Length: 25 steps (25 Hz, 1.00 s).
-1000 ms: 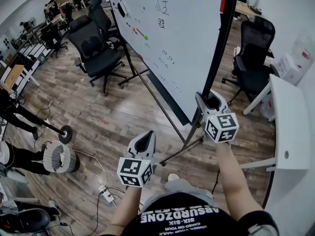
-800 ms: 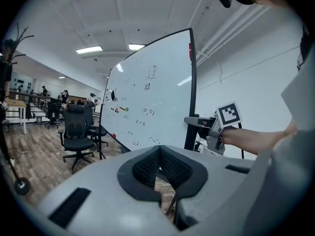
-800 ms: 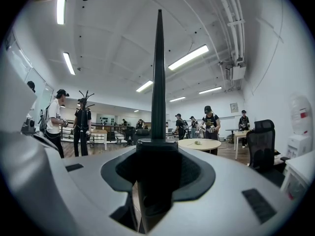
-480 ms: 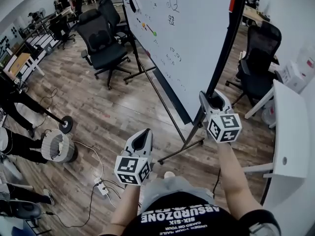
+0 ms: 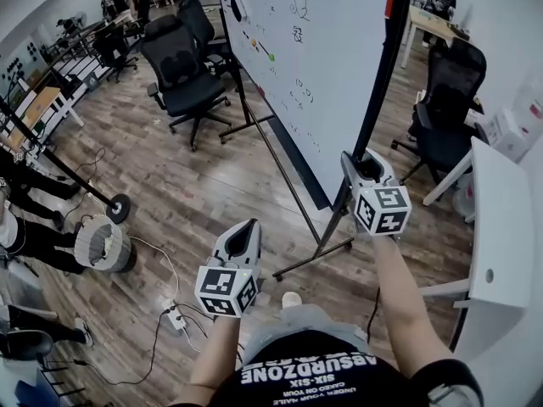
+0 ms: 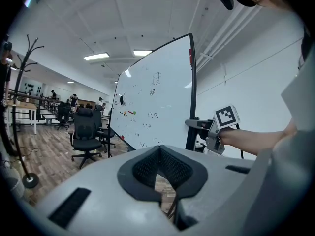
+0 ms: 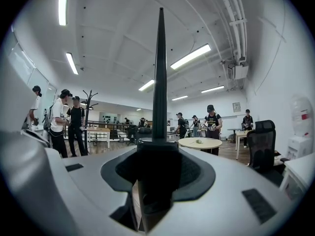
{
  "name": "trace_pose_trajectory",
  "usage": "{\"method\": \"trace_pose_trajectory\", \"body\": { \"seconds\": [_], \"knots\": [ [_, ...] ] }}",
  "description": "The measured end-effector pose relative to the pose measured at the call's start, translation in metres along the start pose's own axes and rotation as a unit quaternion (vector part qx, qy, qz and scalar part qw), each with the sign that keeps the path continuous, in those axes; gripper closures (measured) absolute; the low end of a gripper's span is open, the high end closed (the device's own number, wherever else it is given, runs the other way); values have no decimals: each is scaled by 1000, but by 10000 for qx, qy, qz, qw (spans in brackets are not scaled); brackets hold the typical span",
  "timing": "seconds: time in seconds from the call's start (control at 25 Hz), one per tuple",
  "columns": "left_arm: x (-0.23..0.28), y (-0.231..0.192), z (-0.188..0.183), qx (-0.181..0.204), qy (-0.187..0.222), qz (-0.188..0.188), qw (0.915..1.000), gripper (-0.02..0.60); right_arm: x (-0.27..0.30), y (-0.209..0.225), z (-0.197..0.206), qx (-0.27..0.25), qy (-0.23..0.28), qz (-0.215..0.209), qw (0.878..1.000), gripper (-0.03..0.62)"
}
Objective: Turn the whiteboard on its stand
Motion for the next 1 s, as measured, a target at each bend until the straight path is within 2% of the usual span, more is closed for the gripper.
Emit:
{"method": "trace_pose_trajectory", "body": {
  "seconds": [0.2, 0.56, 1.0],
  "knots": [
    [-18, 18, -1, -11, -52, 1, 10000, 575, -7, 4, -5, 4, -79, 26, 10000, 428],
    [-61, 33, 32, -219, -265, -274, 9990, 575, -26, 8, -2, 6, -75, 17, 10000, 428],
    [-83, 50, 35, -308, -275, -339, 9986, 575, -39, 3, -10, 18, -191, -91, 9998, 428]
  ]
}}
Point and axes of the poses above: the fingertips, and each gripper's own axes: x forward along the fingers, y to its right, z out of its underside, the point moved 2 cm from there along -x, backward along the fingers, and after that the axes turned 8 degrees about y, right-handed, at the moved point
